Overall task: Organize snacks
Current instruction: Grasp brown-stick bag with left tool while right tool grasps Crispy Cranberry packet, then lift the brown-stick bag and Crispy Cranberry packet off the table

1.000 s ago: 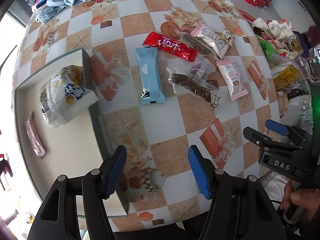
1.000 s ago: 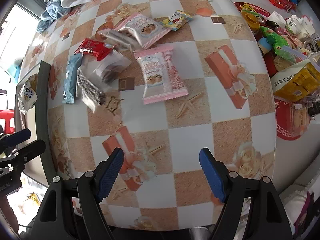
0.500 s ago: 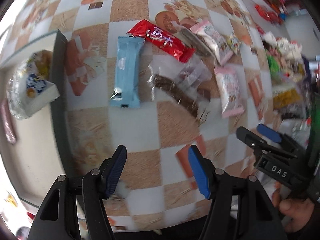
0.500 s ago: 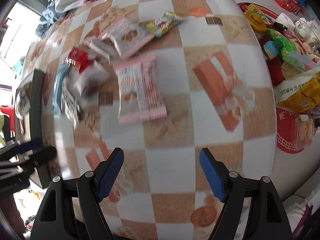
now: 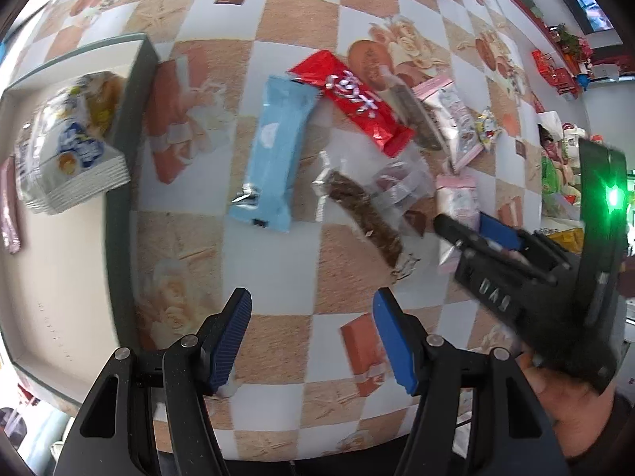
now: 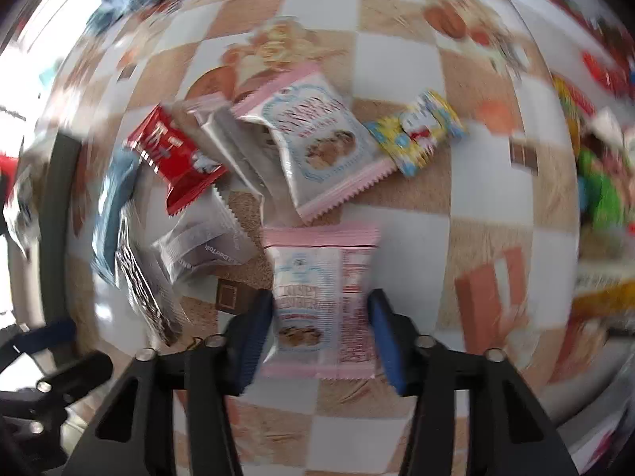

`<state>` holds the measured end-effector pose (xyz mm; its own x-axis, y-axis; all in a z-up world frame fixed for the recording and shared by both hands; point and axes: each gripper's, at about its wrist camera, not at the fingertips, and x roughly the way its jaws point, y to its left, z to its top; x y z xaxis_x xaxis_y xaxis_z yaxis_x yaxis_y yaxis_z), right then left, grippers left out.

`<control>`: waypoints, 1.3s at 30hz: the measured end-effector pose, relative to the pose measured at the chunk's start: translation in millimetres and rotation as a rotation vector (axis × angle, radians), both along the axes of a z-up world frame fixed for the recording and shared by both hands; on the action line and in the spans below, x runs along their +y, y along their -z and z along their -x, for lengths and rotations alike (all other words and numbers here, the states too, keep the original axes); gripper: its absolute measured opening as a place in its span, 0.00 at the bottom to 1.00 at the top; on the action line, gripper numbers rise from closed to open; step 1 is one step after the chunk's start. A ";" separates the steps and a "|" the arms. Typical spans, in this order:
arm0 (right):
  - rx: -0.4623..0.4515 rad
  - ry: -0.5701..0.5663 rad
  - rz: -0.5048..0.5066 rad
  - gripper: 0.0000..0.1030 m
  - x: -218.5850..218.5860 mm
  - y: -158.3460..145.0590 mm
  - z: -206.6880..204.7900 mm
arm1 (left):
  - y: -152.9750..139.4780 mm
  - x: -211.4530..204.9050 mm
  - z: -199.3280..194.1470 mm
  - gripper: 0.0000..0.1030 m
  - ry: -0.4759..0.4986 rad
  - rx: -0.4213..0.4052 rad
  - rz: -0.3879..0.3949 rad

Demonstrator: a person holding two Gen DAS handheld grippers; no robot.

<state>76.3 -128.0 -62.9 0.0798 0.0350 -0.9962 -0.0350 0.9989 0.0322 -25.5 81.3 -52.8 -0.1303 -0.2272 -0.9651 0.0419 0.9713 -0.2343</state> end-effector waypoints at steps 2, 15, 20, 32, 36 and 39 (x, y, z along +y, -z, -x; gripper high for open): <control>-0.008 -0.023 -0.007 0.43 0.0 -0.1 5.1 | 3.4 -10.0 -3.8 0.66 -0.003 0.015 0.016; 0.002 -0.017 0.020 0.43 -50.4 6.2 83.9 | 42.2 -57.6 -42.3 0.64 -0.133 0.025 -0.022; 0.006 -0.036 0.016 0.43 -53.1 7.4 89.2 | 43.2 -63.6 -44.2 0.33 -0.051 0.013 -0.011; 0.019 0.006 -0.022 0.41 -56.9 -4.3 80.5 | 41.6 -67.7 -1.0 0.32 0.110 -0.016 -0.081; 0.010 0.052 -0.045 0.41 -61.9 -12.4 87.3 | 41.0 -73.9 2.9 0.40 0.122 -0.002 -0.051; 0.034 0.066 -0.031 0.41 -62.8 -7.6 93.1 | 47.2 -73.7 4.7 0.41 0.106 0.003 -0.067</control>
